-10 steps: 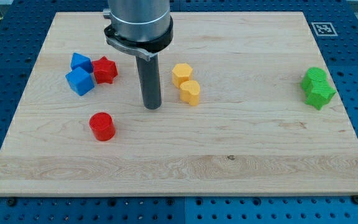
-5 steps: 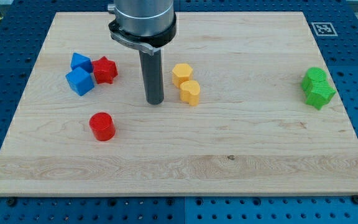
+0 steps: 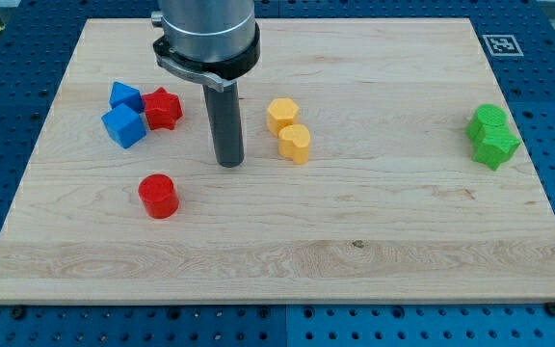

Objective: Move your arm closer to the red circle

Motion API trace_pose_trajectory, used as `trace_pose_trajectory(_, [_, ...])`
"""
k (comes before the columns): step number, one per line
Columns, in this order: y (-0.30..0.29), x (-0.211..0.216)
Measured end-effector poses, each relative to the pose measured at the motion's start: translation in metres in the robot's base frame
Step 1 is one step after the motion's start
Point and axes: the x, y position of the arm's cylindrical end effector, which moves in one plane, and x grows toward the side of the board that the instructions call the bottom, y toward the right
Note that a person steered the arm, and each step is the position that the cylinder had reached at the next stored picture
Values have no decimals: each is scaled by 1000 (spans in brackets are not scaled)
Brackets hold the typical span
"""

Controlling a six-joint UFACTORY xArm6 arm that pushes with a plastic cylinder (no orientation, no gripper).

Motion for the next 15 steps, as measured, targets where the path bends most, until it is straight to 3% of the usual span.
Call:
trace_pose_trajectory(2, [37, 16])
trace_pose_trajectory(6, [42, 85])
trace_pose_trajectory(8, [-41, 129])
trace_pose_trajectory(12, [-81, 132])
trace_pose_trajectory(13, [-128, 132])
trace_pose_trajectory(15, [-86, 116])
